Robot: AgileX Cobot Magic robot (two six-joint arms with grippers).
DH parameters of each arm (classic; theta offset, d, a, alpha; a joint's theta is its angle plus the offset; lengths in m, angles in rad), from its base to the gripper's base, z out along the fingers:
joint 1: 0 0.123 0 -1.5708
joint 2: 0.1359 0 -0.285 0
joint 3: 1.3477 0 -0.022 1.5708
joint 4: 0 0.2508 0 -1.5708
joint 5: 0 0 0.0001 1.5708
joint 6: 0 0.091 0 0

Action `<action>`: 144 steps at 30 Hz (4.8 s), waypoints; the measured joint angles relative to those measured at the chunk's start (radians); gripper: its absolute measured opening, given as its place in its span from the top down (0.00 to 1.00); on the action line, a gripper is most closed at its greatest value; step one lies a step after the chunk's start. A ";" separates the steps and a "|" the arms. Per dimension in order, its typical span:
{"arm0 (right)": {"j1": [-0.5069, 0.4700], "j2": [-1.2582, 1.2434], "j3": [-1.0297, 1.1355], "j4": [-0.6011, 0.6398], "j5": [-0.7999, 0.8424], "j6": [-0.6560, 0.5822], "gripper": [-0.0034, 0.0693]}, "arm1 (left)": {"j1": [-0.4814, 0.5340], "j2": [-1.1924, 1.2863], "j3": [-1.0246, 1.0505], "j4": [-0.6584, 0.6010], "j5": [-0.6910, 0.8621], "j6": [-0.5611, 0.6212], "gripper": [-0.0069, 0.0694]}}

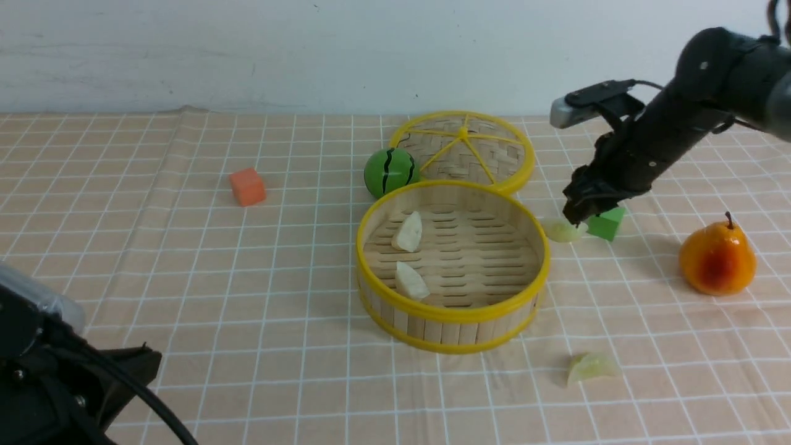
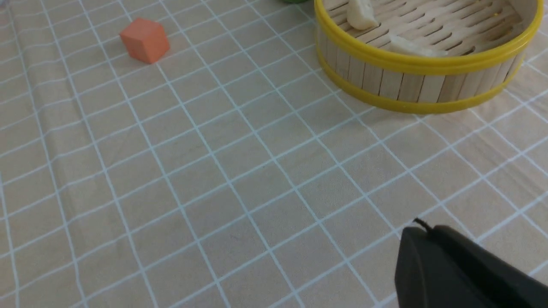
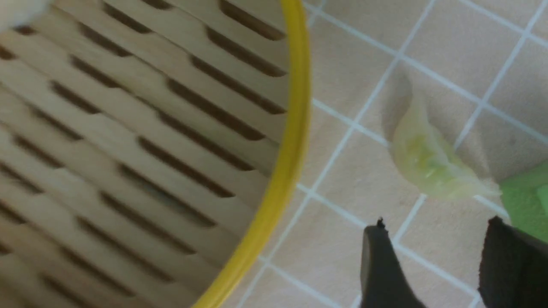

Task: Put the dumplings into the steamer on the table with the brown tablecloth.
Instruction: 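Reach for and grasp a dumpling lying on the table beside the steamer, then place the dumpling in the bamboo steamer basket with the right gripper, then reach for and grasp a dumpling lying on the table beside the steamer, then place the dumpling in the bamboo steamer basket with the right gripper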

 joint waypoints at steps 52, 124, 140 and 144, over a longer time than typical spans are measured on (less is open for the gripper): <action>0.184 0.179 -0.180 0.218 -0.052 0.034 0.61 | 0.000 0.068 0.003 0.041 0.002 -0.111 0.91; 0.248 -0.541 0.755 0.448 -0.562 -0.318 0.59 | 0.000 0.068 0.003 -0.042 0.048 -0.151 0.83; 0.301 -0.274 0.755 0.866 -0.824 -0.750 0.40 | 0.000 0.068 0.003 -0.043 0.047 -0.151 0.81; 0.301 -0.296 0.755 0.904 -0.823 -0.750 0.20 | 0.000 0.068 0.003 -0.043 0.047 -0.151 0.81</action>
